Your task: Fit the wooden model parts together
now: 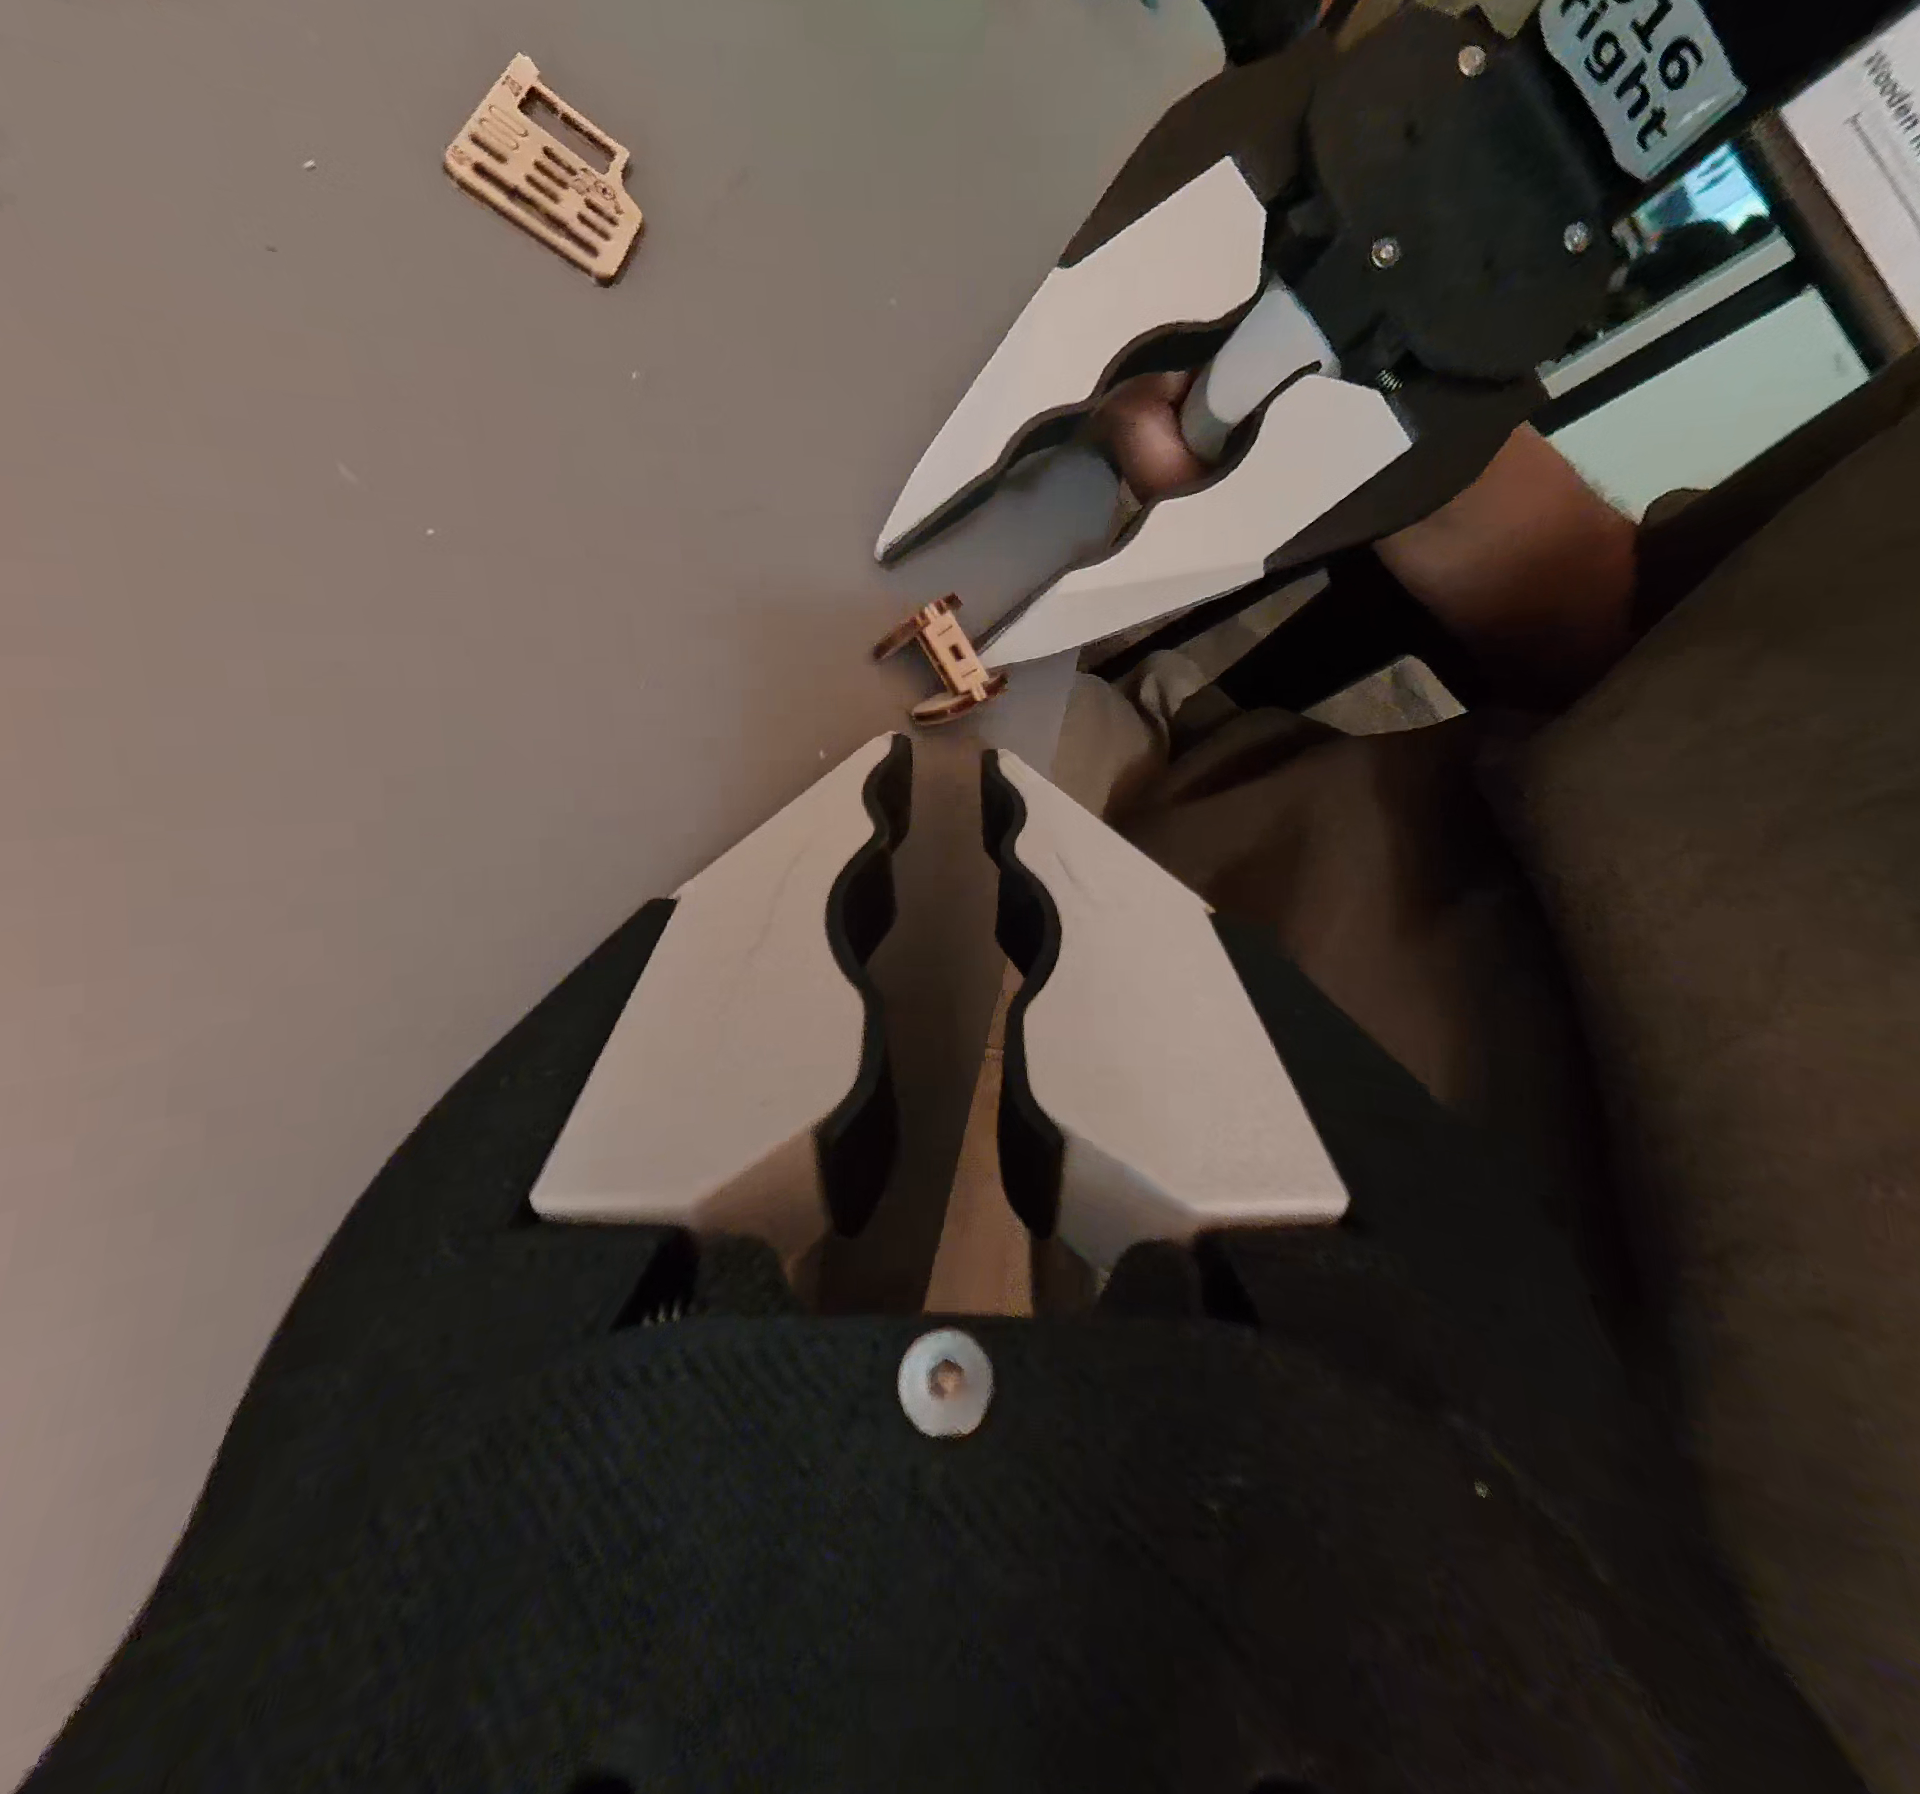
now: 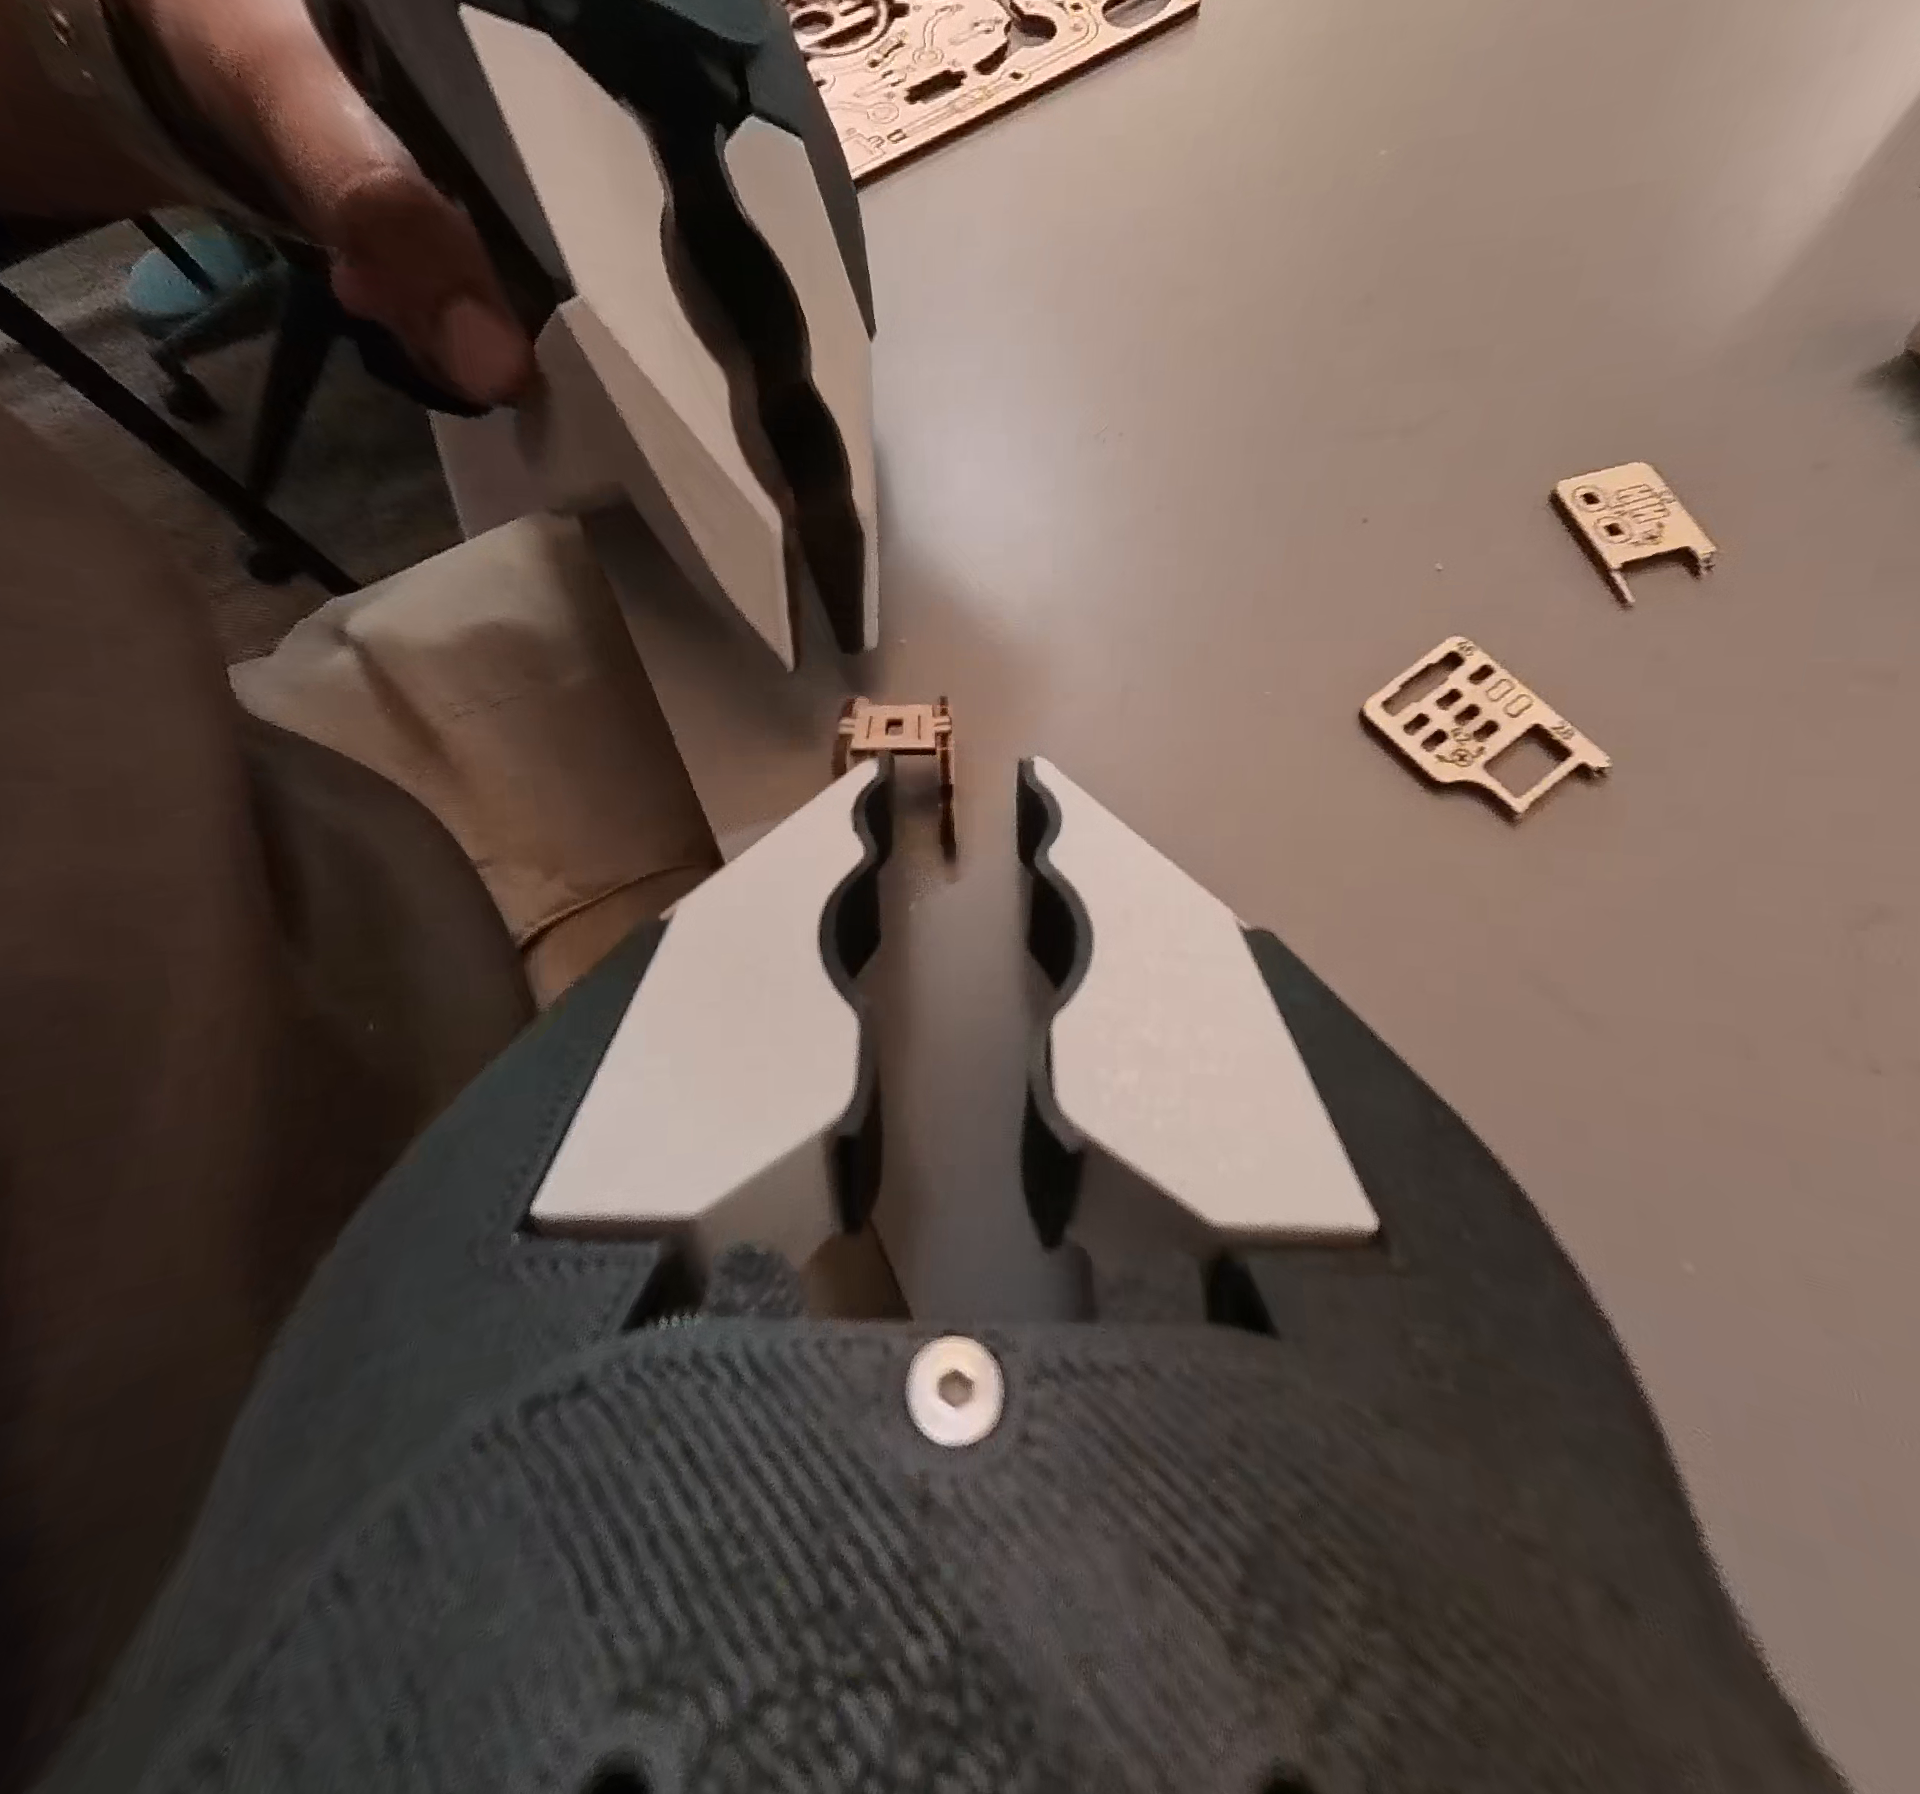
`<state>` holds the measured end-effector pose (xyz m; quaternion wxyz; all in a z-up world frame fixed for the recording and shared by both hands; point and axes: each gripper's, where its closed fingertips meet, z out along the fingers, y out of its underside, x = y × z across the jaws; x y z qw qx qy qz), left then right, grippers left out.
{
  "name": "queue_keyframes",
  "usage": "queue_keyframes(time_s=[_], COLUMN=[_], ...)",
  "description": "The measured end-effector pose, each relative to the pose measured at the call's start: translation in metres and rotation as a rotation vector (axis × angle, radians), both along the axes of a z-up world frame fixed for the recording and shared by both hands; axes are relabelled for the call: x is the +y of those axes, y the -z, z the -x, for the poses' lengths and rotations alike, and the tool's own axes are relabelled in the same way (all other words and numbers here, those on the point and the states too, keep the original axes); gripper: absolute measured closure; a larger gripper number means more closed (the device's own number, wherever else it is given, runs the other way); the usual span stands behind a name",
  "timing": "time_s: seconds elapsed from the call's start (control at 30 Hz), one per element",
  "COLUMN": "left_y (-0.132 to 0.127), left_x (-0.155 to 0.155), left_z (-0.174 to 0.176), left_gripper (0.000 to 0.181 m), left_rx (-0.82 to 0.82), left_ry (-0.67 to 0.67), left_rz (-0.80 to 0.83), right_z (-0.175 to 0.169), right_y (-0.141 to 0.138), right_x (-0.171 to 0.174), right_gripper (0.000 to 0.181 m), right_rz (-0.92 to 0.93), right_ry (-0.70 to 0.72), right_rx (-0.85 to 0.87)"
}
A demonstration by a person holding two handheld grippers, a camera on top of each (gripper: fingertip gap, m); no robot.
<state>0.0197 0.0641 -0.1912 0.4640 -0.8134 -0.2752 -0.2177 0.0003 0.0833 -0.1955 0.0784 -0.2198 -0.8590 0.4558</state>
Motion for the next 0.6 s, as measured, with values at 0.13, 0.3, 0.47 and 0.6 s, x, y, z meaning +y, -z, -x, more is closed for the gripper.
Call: queue_keyframes(time_s=[0.13, 0.3, 0.47, 0.6], left_y=[0.000, 0.000, -0.002, -0.011], left_x=[0.007, 0.010, 0.008, 0.003], left_z=[-0.004, -0.006, -0.003, 0.002], left_gripper=[0.166, 0.166, 0.162, 0.158], left_rx=[0.039, 0.081, 0.101, 0.114], left_ry=[0.013, 0.010, -0.017, -0.065], left_rz=[0.004, 0.012, 0.002, -0.045], right_z=[0.000, 0.001, 0.001, 0.005], right_y=[0.000, 0.005, 0.005, 0.006], right_x=[0.000, -0.002, -0.002, 0.006], right_gripper=[0.165, 0.169, 0.169, 0.167], right_rz=[-0.006, -0.069, -0.075, -0.088], right_ry=[0.011, 0.022, 0.041, 0.069], right_rx=[0.015, 0.068, 0.071, 0.069])
